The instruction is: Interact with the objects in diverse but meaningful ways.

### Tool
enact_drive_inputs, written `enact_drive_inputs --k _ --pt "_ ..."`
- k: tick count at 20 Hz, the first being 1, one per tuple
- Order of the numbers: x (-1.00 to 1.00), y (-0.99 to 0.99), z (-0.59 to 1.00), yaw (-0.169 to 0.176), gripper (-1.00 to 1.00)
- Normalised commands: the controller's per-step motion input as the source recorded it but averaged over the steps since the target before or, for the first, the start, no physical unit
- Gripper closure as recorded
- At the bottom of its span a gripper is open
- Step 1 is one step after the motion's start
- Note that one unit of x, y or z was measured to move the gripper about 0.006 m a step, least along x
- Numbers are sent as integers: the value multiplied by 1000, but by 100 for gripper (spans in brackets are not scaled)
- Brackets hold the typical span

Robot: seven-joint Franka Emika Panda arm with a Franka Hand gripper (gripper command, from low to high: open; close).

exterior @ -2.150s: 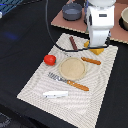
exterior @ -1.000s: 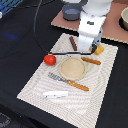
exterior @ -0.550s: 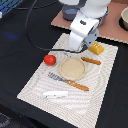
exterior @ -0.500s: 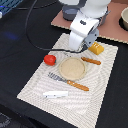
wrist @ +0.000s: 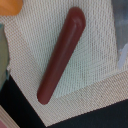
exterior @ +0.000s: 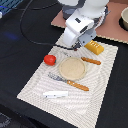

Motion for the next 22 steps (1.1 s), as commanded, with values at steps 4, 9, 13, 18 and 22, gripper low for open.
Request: enact_drive_inputs --k 4,9,13,18,22 --pt "-607 364 -294 0 -100" --pt "-527 414 -293 -33 -100" --pt "-524 368 -259 -60 -100" --pt "-594 301 -269 -43 -100" --pt "-587 224 -309 -30 -100"
